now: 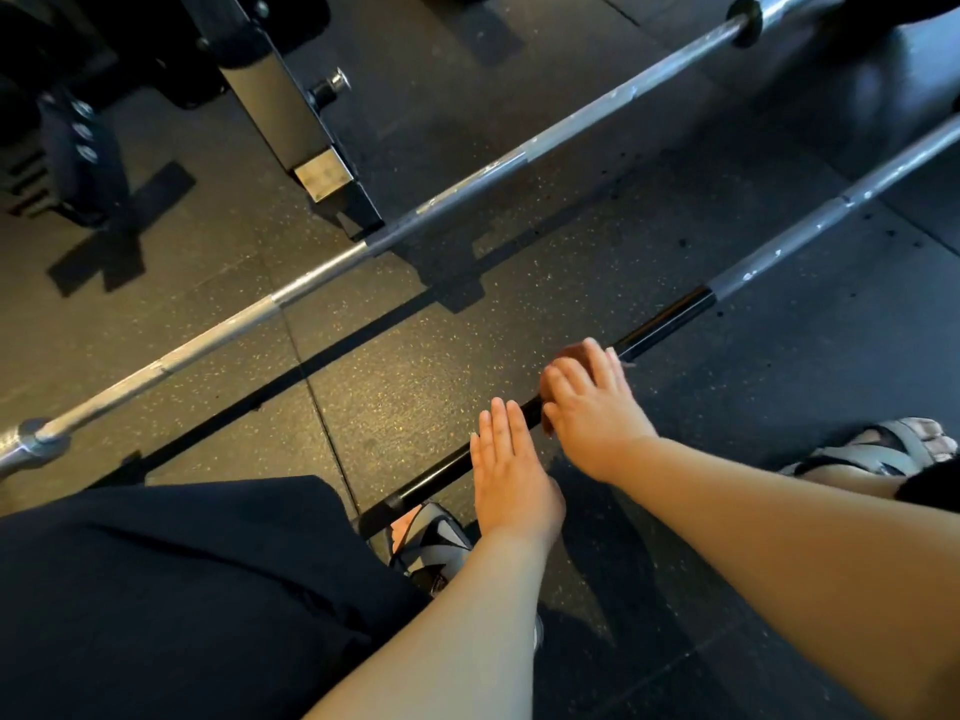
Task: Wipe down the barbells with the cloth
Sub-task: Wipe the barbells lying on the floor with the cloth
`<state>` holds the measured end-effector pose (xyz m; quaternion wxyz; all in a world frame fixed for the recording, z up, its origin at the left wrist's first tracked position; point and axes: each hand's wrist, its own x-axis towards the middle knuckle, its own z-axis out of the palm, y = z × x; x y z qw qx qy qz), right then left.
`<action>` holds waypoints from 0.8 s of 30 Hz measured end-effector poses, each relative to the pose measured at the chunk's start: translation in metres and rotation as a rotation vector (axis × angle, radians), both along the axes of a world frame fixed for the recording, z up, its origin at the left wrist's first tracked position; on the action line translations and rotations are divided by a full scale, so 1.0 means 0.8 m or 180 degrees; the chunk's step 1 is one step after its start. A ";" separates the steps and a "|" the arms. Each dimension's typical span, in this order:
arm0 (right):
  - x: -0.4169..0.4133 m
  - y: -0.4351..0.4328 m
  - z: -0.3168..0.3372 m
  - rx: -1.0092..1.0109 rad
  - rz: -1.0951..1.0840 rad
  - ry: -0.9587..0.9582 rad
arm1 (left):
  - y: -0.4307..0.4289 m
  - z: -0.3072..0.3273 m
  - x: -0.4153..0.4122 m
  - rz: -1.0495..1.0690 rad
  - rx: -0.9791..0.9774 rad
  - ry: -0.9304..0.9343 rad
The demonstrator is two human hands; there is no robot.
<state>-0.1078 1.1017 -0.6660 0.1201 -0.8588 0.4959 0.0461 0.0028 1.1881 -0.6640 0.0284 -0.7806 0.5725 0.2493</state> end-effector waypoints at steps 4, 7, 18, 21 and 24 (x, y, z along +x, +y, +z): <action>0.019 0.012 -0.003 -0.0098 0.1152 0.0164 | 0.001 -0.002 0.008 0.0205 0.0067 -0.0077; 0.000 -0.007 0.000 -0.0295 0.1070 0.0067 | -0.001 0.001 0.004 0.0404 0.0158 -0.0033; 0.029 0.003 0.010 -0.0021 0.1534 0.0439 | 0.025 0.012 0.024 0.0496 0.0113 0.0043; 0.038 0.005 0.012 -0.0156 0.1287 0.0505 | 0.032 0.010 0.061 0.0836 0.0090 0.0060; 0.055 0.028 0.007 0.0003 0.1187 0.0385 | 0.038 -0.004 0.085 0.1088 0.0047 0.0042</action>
